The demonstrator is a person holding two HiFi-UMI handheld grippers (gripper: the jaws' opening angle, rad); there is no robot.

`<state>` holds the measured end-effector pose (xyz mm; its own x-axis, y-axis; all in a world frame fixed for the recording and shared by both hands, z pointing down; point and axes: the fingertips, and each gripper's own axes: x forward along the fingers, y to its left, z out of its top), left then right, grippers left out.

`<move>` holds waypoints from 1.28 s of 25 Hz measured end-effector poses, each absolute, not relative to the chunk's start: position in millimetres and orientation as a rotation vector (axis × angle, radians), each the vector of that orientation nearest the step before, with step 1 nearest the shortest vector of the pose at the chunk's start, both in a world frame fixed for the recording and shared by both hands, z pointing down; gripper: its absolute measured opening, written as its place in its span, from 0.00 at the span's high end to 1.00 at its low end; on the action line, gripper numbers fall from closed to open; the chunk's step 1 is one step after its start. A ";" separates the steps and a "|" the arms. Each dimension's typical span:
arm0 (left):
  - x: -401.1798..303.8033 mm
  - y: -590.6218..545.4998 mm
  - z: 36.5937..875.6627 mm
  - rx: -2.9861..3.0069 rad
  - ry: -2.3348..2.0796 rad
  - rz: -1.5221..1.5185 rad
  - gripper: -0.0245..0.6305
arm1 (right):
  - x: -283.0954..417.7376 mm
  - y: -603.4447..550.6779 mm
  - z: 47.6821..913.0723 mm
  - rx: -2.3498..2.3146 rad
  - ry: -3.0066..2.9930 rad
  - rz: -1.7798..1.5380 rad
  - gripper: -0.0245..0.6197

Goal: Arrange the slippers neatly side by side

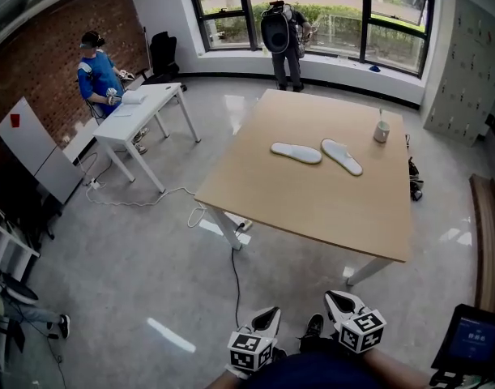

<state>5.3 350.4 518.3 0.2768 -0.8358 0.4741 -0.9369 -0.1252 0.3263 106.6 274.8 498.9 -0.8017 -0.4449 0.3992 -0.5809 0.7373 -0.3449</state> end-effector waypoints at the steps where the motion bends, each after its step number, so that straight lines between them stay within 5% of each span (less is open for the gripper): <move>1: 5.9 342.6 517.0 1.987 -1.595 0.239 0.96 | 106.5 267.0 498.3 0.795 -2.654 0.671 0.95; 32: 26.0 236.6 521.3 1.906 -1.690 0.266 0.96 | 124.7 143.2 512.4 0.696 -2.682 0.733 0.95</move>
